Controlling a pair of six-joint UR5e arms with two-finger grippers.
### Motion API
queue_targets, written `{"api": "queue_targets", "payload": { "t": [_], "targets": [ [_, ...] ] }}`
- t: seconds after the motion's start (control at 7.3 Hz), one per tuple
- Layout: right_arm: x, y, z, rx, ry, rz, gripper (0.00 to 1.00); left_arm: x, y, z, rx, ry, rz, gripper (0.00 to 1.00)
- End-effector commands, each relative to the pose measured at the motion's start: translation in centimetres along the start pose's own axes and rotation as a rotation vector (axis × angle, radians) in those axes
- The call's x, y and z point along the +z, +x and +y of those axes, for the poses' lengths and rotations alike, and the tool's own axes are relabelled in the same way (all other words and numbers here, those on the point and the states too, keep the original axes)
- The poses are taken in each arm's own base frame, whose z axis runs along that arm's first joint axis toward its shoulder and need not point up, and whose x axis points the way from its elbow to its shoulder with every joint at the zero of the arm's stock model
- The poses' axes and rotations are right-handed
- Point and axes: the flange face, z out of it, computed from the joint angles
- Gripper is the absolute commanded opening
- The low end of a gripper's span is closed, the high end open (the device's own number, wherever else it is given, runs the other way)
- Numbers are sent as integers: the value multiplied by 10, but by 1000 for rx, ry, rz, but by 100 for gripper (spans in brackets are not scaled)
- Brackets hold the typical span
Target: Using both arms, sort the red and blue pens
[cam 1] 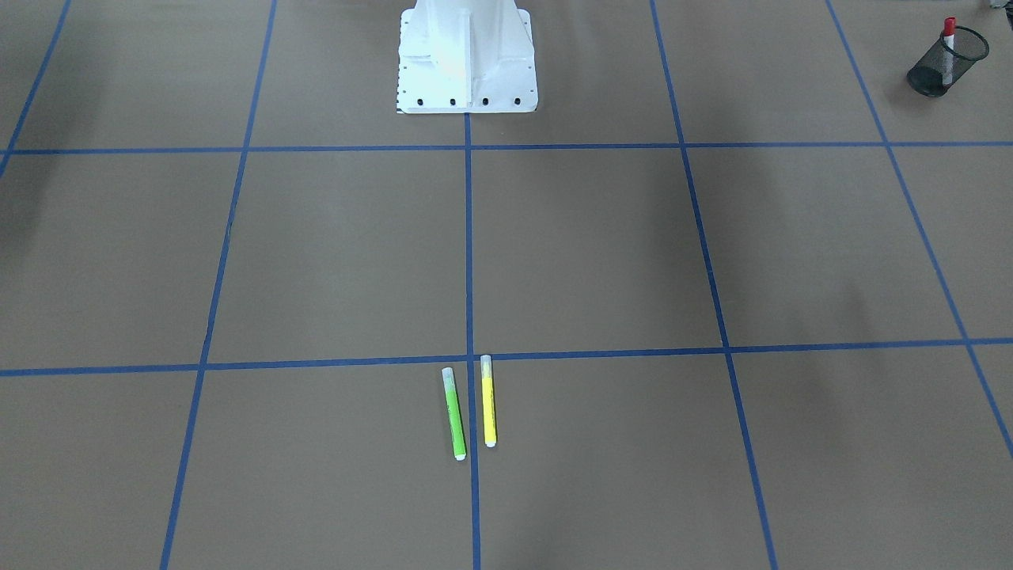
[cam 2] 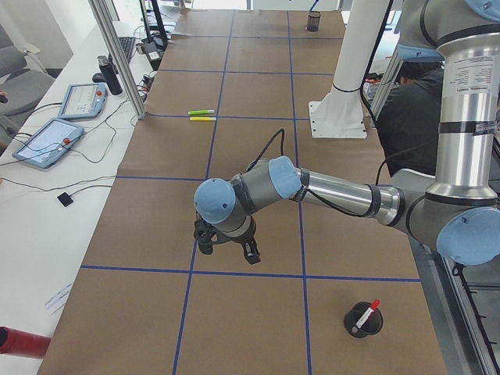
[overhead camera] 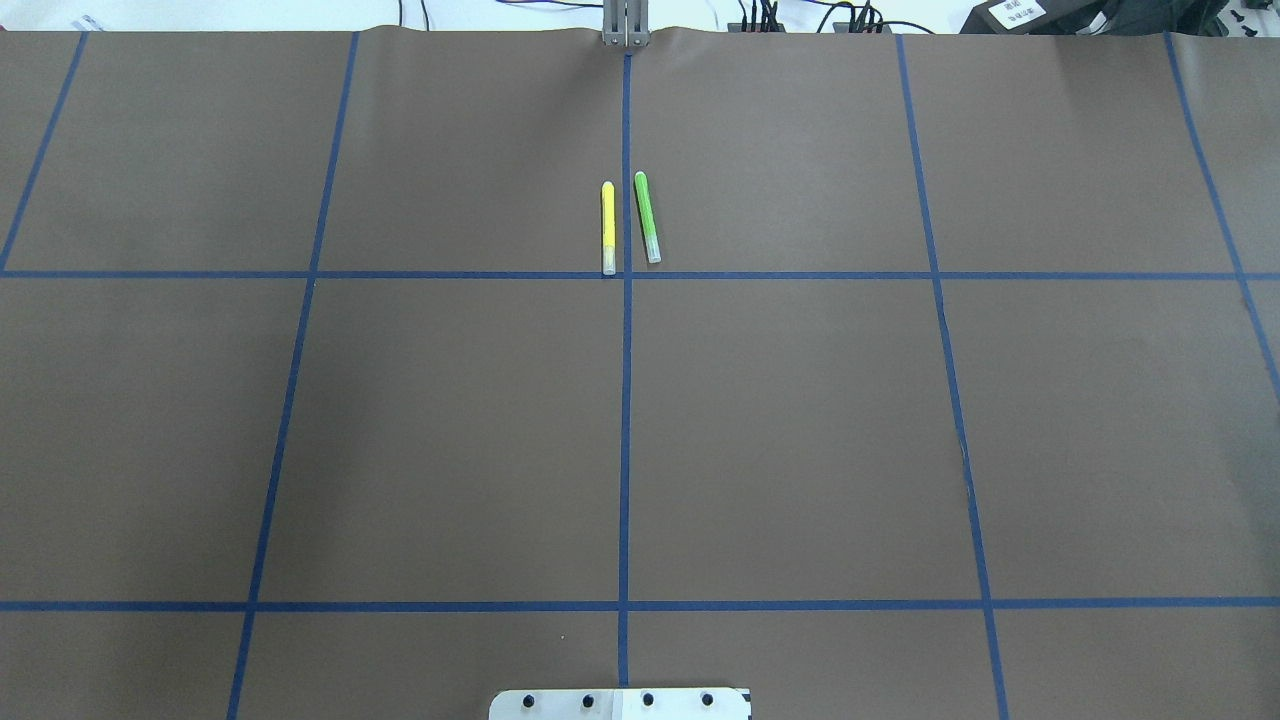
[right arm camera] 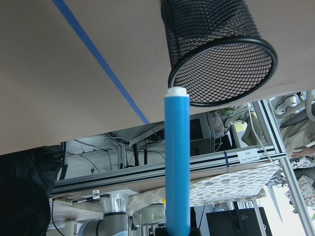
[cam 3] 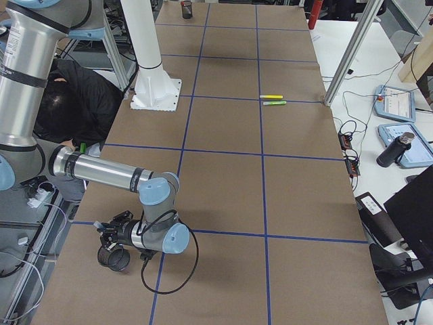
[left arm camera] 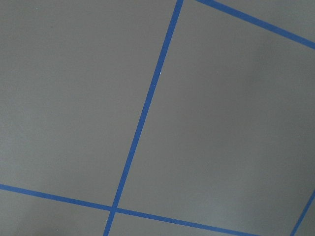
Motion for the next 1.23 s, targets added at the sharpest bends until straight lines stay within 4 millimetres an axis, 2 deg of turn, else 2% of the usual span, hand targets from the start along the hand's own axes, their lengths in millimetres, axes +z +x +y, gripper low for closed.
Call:
{"api": "queue_targets", "payload": {
  "t": [0.0,0.55,0.68,0.82,0.96,1.1],
  "targets": [
    [5,8,-8,17,-23,-16,0,-1,1,-1,6,5,0,100],
    [24,33,-15,60,-59,-77,0,-1,1,-1,16,13,-1,100],
    [26,38,-19,57,-52,-75,9,-2,2,-2,22,17,-3,100],
    [29,44,-27,43,-33,-61,50,-2,2,-2,22,17,-3,100],
    [29,46,-29,37,-26,-57,99,-3,3,-1,25,20,-3,100],
    [29,48,-29,30,-13,-54,100,-4,5,0,29,22,-3,100]
  ]
}}
